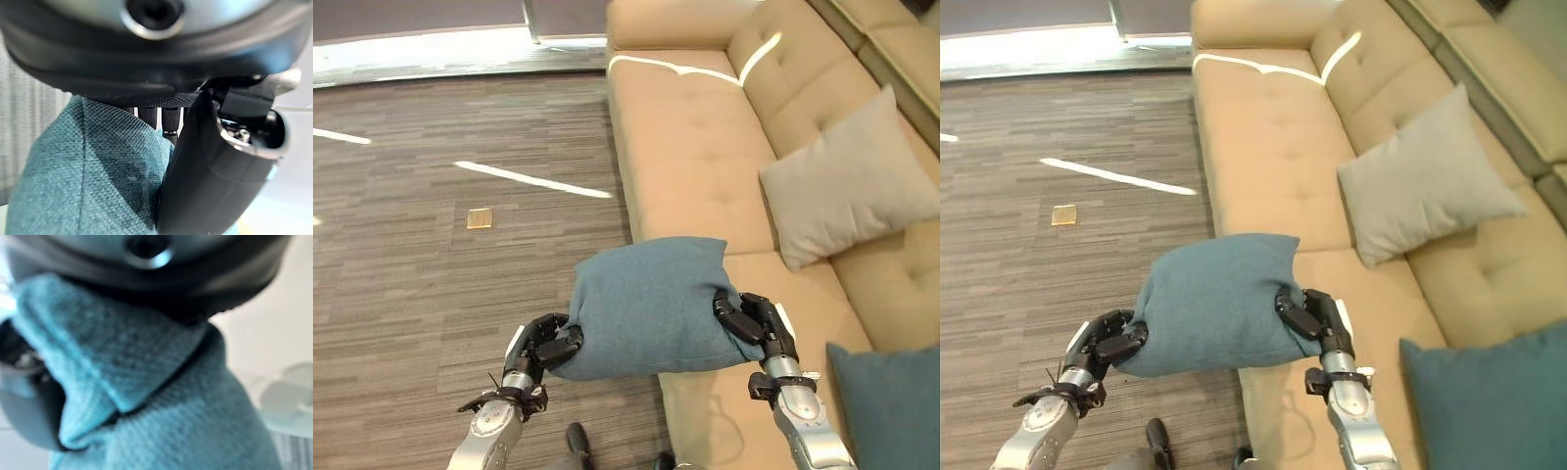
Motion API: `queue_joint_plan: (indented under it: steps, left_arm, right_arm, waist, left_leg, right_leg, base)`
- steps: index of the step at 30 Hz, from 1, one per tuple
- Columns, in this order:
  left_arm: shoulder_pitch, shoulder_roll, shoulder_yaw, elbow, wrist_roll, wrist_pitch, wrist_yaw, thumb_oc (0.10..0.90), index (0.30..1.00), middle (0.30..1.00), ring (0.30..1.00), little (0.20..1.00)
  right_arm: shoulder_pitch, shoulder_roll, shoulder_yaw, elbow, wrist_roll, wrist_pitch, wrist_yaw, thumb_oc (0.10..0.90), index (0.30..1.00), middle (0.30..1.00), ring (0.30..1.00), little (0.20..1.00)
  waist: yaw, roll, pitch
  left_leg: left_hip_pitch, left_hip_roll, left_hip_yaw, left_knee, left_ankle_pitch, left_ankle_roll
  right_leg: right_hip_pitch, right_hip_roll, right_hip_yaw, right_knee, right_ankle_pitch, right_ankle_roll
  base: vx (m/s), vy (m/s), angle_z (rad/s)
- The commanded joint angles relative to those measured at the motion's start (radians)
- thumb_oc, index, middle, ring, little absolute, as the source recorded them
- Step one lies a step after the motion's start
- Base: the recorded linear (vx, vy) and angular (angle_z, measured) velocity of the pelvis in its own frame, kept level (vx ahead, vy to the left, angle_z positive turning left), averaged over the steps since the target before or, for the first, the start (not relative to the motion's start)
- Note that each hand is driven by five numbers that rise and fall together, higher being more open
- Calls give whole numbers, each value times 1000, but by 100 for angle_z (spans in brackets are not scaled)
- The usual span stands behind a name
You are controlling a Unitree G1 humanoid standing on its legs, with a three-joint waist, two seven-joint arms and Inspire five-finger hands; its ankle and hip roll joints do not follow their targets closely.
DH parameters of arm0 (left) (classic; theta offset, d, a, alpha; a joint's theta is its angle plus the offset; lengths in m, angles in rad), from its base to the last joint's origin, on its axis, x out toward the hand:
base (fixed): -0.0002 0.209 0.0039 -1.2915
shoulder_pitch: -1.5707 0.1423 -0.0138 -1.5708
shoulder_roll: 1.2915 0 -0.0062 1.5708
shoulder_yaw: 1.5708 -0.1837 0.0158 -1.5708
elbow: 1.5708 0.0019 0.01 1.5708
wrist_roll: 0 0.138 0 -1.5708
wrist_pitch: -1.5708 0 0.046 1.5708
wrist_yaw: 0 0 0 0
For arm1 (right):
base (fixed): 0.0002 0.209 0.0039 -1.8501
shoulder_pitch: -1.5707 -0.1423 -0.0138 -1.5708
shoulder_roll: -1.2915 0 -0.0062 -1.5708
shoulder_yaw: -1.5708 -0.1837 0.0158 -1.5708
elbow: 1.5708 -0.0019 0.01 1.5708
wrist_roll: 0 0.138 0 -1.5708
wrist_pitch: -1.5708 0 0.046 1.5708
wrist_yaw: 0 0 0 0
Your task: Pick up all the scattered cushions and arrange them neatly on the sofa.
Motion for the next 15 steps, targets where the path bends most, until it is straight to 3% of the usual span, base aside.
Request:
queue_joint_plan:
  steps: [1, 2, 3, 4, 6, 7, 10, 11, 15]
  left_arm:
    - [-94, -39, -57, -202, 42, -113, -116, 400, 300, 300, 300, 300]
    - [-98, -43, -60, -201, 49, -116, -116, 400, 300, 300, 300, 300]
    - [-98, -43, -60, -201, 49, -116, -116, 400, 300, 300, 300, 300]
    - [-100, -46, -65, -200, 46, -118, -119, 400, 300, 300, 300, 300]
    - [-99, -47, -66, -198, 45, -118, -121, 400, 300, 300, 300, 300]
    - [-103, -51, -71, -190, 45, -115, -122, 400, 300, 300, 300, 300]
    - [-104, -56, -62, -191, 49, -118, -126, 400, 300, 300, 300, 300]
    - [-96, -73, -72, -195, 51, -115, -134, 400, 300, 300, 300, 300]
    - [-88, -80, -81, -200, 46, -114, -146, 400, 300, 300, 300, 300]
  right_arm:
    - [-97, 29, 70, -147, 14, -130, 52, 400, 300, 300, 300, 300]
    - [-83, 30, 65, -152, 17, -128, 57, 400, 300, 300, 300, 300]
    - [-83, 30, 65, -152, 17, -128, 57, 400, 300, 300, 300, 300]
    - [-77, 30, 65, -153, 28, -130, 64, 400, 300, 300, 300, 300]
    - [-76, 30, 66, -151, 36, -131, 68, 400, 300, 300, 300, 300]
    - [-72, 34, 66, -146, 53, -134, 75, 400, 300, 300, 300, 300]
    - [-49, 31, 60, -149, 53, -137, 76, 400, 300, 300, 300, 300]
    - [-25, 27, 48, -157, 53, -142, 79, 400, 300, 300, 300, 300]
    - [5, 18, 22, -159, 55, -146, 76, 400, 300, 300, 300, 300]
  waist:
    - [-29, 17, -64]
    - [-49, 22, -61]
    - [-48, 24, -63]
    - [-66, 21, -59]
    - [-74, 18, -58]
    - [-90, 4, -56]
    - [-98, -9, -64]
    - [-110, -8, -83]
    - [-139, 1, -115]
  left_leg:
    - [162, 1, -60, -118, -99, -74]
    - [195, -14, -105, -136, -102, -75]
    - [191, -11, -104, -137, -99, -76]
    - [218, -27, -145, -148, -112, -80]
    - [233, -33, -165, -150, -122, -81]
    - [265, -56, -211, -153, -147, -83]
    - [307, -83, -254, -142, -184, -84]
    - [327, -79, -260, -126, -211, -89]
    - [324, -42, -230, -20, -201, -149]
  right_leg:
    - [-185, -3, 112, 143, 99, 47]
    - [-219, 54, 182, 134, 70, 32]
    - [-221, 57, 182, 129, 75, 30]
    - [-275, 106, 221, 51, 52, 17]
    - [-283, 117, 225, 4, 62, 18]
    - [-316, 147, 233, -115, 105, 28]
    - [-298, 148, 211, -189, 137, 38]
    - [-271, 167, 237, -181, 133, 15]
    - [-212, 169, 213, -213, 125, -9]
  base:
    - [217, 112, 79]
    - [212, 108, 82]
    - [339, 83, 77]
    - [282, 10, 33]
    - [298, -4, 88]
    - [331, -19, 84]
    - [397, -26, 59]
    - [302, -48, 57]
    - [266, -71, 49]
